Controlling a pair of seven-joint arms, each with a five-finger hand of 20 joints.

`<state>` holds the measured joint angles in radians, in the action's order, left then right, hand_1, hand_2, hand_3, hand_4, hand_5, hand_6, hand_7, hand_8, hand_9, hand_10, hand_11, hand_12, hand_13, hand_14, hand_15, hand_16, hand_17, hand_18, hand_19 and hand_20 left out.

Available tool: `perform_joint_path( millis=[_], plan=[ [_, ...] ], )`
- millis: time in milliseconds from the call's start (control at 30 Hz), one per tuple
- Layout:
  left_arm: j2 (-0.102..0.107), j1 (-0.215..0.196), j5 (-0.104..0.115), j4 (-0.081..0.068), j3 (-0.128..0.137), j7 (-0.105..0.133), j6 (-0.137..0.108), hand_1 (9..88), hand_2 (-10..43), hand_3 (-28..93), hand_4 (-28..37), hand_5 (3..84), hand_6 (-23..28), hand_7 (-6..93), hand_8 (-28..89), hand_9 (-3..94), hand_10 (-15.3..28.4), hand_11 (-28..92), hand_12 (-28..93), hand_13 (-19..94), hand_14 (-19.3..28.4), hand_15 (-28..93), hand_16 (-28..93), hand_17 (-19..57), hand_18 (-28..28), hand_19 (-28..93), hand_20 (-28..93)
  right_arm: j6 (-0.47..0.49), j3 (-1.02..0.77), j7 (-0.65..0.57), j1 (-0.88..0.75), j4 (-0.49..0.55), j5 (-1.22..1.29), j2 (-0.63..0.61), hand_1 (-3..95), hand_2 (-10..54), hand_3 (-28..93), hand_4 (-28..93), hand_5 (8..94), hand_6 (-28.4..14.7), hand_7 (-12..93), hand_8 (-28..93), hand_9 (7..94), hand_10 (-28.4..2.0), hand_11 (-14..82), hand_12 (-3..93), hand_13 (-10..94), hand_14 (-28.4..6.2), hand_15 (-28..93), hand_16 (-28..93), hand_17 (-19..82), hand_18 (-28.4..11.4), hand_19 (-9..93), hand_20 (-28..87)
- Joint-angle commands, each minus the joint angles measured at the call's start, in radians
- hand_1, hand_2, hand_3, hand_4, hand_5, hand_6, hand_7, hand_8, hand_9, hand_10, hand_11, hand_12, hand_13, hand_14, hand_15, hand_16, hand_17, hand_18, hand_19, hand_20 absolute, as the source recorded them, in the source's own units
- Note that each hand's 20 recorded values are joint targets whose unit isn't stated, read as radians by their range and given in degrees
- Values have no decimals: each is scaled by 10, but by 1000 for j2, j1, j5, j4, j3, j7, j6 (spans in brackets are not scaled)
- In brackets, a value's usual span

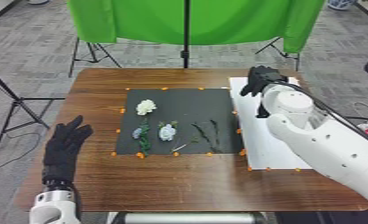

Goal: Arrange flowers

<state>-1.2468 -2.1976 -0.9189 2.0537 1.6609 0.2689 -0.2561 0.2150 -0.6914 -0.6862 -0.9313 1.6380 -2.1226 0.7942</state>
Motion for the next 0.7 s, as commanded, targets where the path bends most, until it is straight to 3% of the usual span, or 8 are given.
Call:
perform_joint_path(
  millis=[33,400,500,600,700],
  plan=[
    [-9,-19,0,6,3,-3,-10,190,70,628,-283,460,40,118,-48,463,136,196,151,323,170,237,17,14,134,78,194,69,-26,11,-57,10,-24,-73,349,-95,609,-130,606,-5,97,-66,697,-175,190,245,801,-83,579,344,560,-143,932,502],
    [-10,-18,-2,5,5,-6,2,188,67,633,-283,459,39,117,-48,462,135,196,151,323,170,236,17,14,134,78,194,97,-82,14,-148,-7,-72,-105,356,-95,617,-142,555,-6,80,-63,639,-178,179,258,767,-93,582,342,534,-154,932,488],
    [-11,-18,-2,6,6,-5,2,191,67,629,-283,460,40,117,-48,462,136,196,151,323,170,235,17,14,134,78,194,-29,-52,36,-164,-40,-83,-103,402,-95,626,-158,565,1,95,-64,652,-167,182,253,780,-80,586,335,542,-145,932,482],
    [-9,-15,1,5,5,-7,-1,192,68,626,-283,459,40,117,-48,462,136,195,151,323,170,235,18,14,134,78,193,-200,-5,60,-172,-79,-115,-102,467,-95,631,-183,636,15,132,-82,731,-137,203,235,823,-56,587,332,571,-128,932,490],
    [-10,-14,-2,5,5,-9,-2,191,69,627,-283,459,40,116,-48,461,136,195,151,322,170,235,18,14,134,78,193,-327,19,74,-172,-104,-148,-99,578,-95,540,-177,748,15,157,50,845,-99,123,351,871,-35,576,342,611,-119,932,516]
  ],
)
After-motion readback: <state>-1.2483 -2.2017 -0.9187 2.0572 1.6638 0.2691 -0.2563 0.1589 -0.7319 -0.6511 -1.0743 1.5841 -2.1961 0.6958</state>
